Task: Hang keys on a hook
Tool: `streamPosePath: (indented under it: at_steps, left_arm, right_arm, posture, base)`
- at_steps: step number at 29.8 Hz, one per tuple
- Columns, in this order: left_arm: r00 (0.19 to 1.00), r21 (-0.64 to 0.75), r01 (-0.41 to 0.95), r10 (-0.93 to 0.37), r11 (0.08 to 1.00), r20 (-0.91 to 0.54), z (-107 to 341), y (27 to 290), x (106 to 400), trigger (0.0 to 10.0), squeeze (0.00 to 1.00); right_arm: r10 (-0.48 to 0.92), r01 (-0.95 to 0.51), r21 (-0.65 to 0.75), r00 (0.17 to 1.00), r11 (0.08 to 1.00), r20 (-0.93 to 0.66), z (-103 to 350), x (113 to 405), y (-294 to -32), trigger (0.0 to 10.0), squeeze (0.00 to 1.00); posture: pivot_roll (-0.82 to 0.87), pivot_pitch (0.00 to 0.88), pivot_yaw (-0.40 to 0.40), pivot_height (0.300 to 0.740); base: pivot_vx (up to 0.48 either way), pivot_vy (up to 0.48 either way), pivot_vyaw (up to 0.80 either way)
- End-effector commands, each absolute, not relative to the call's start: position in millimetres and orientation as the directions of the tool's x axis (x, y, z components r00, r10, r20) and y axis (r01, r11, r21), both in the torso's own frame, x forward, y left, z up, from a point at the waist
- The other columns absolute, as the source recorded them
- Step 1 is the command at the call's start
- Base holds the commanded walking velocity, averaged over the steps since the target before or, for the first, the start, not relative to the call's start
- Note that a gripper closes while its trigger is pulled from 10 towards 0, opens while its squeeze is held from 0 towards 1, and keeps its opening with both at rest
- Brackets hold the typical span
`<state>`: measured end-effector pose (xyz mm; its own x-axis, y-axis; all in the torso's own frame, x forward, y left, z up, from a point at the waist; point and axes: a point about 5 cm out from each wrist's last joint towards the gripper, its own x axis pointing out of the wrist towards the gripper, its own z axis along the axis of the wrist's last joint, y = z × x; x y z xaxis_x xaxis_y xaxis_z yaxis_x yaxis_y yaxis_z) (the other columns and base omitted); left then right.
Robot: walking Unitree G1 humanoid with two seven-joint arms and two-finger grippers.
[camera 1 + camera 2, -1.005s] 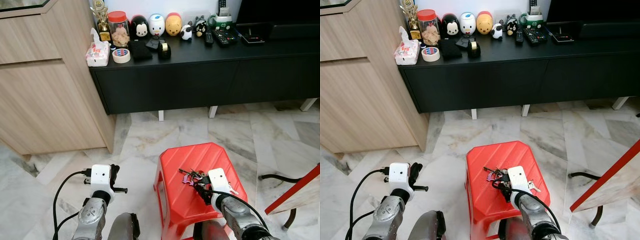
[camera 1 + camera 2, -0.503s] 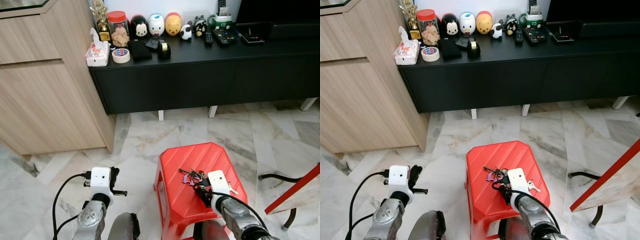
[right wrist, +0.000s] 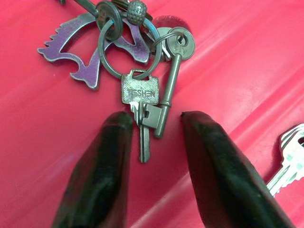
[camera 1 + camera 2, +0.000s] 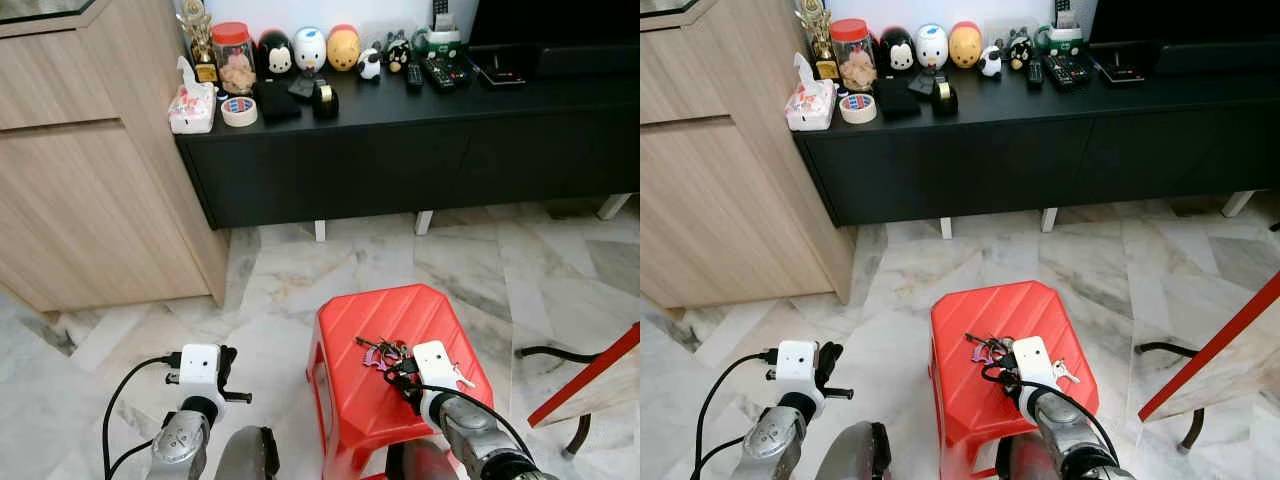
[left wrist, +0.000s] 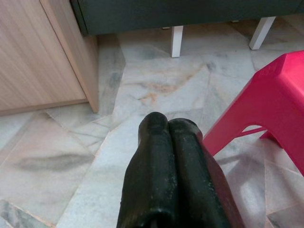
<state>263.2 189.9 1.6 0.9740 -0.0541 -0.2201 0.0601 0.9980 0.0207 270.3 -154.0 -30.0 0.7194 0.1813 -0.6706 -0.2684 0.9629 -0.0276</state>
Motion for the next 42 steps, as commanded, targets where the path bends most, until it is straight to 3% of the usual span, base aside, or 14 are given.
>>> streamPosePath:
  at_steps: [1,18,31,42]
  left_arm:
    - [0.968,0.034,0.067,-0.057,0.997,-0.245,-3,192,261,10.0,0.0]
    - [0.966,0.034,0.068,-0.058,0.997,-0.252,-4,192,262,10.0,0.0]
    - [0.967,0.039,0.061,-0.049,0.997,-0.251,1,196,269,10.0,0.0]
    - [0.959,0.034,0.051,-0.039,0.998,-0.279,-3,195,269,10.0,0.0]
  right_arm:
    - [0.201,-0.29,-0.01,0.686,0.957,-0.699,-37,262,-149,0.0,0.0]
    - [0.22,-0.306,-0.005,0.696,0.952,-0.683,-36,263,-144,0.0,0.0]
    - [0.182,-0.221,-0.013,0.835,0.975,-0.52,-20,274,-143,0.0,0.0]
    - [0.161,-0.148,0.07,0.952,0.987,-0.259,3,275,-143,0.0,0.0]
  posture:
    - [0.05,0.12,0.016,0.613]
    - [0.05,0.112,0.017,0.613]
    - [0.05,0.092,0.012,0.613]
    - [0.02,0.065,0.009,0.613]
  base:
    - [0.0,0.0,0.0]
    - [0.0,0.0,0.0]
    - [0.0,0.0,0.0]
    - [0.0,0.0,0.0]
